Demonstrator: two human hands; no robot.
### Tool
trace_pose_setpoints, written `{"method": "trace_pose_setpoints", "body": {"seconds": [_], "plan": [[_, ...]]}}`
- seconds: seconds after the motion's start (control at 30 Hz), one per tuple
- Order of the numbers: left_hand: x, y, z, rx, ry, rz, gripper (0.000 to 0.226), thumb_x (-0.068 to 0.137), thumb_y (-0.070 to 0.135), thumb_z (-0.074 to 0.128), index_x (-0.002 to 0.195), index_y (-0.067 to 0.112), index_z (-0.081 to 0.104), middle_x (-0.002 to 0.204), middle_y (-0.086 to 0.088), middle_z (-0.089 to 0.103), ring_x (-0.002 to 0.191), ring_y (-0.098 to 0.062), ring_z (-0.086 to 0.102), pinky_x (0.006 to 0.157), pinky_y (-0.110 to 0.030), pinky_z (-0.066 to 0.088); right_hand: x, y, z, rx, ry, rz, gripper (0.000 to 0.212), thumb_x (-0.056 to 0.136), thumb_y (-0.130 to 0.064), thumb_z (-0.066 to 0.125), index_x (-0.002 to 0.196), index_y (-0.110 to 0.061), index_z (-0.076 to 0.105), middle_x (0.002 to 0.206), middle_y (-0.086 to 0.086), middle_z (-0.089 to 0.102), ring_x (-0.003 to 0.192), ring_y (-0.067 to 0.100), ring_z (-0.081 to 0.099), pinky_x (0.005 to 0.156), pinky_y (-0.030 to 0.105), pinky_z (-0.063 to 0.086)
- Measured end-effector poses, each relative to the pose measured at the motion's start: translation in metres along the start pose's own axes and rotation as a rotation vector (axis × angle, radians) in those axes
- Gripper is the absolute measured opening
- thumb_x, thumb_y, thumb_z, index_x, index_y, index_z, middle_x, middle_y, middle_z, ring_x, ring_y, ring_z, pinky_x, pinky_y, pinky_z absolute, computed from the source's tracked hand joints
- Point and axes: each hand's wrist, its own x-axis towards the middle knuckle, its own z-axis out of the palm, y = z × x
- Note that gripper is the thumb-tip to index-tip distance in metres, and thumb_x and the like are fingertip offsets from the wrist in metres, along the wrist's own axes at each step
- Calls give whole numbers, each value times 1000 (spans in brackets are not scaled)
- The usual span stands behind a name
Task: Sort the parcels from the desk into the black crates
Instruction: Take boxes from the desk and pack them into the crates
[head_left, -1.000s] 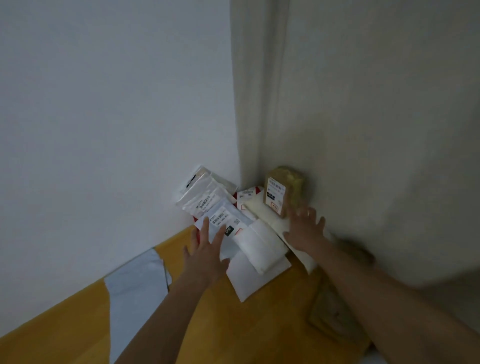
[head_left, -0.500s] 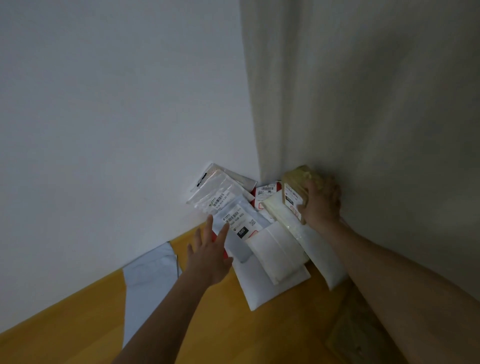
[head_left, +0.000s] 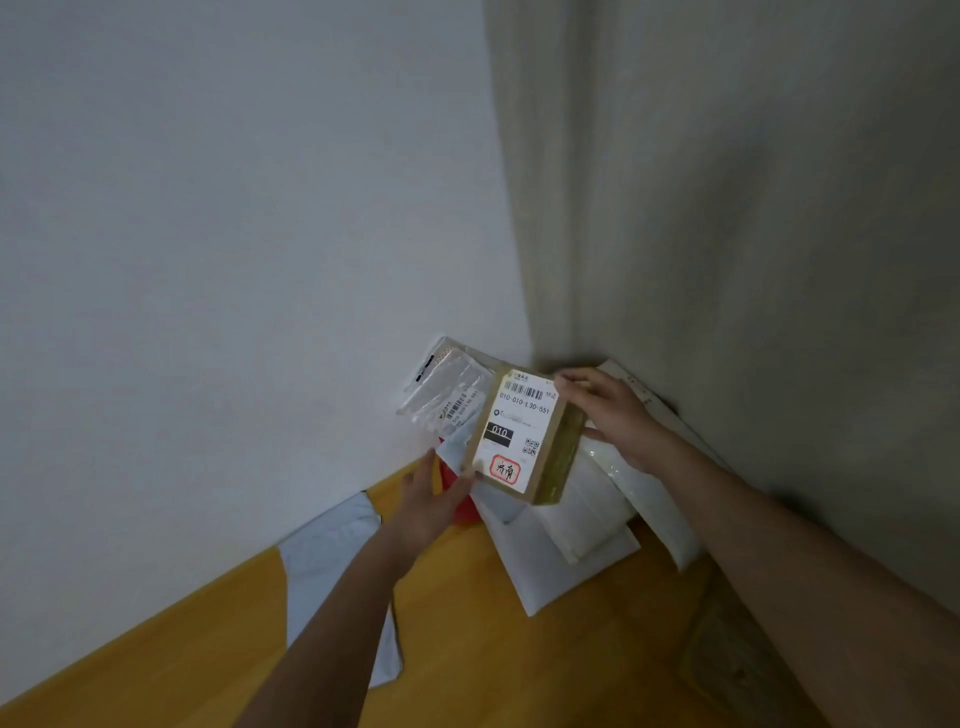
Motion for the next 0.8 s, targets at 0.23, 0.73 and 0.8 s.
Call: {"method": "trace_pose_setpoints", "body": {"seconds": [0.23,0.73,0.8], "plan": [[-41,5,-34,-429,-265,-10,53,89,56,54,135,31,54,117,6,71,111,-17,64,82,-31,50,-45,-43,28,172,-171,-10,25,98,-39,51,99,-20,66,91,0,65,93,23,57,73,32,46],[-125,-4,-97,-666,-41,276,51,87,34,69,135,28,50,106,-3,75,100,-23,71,78,-36,57,-154,-93,91,26,-313,-60,73,87,-71,43,148,-59,5,159,-1,32,140,32,39,106,59,40],[-133,-8,-102,-709,-12,289,50,88,35,68,134,27,50,106,-2,75,102,-24,70,77,-35,57,-169,-90,100,29,-322,-68,67,93,-62,43,149,-59,6,160,-4,29,141,33,37,104,57,43]]}}
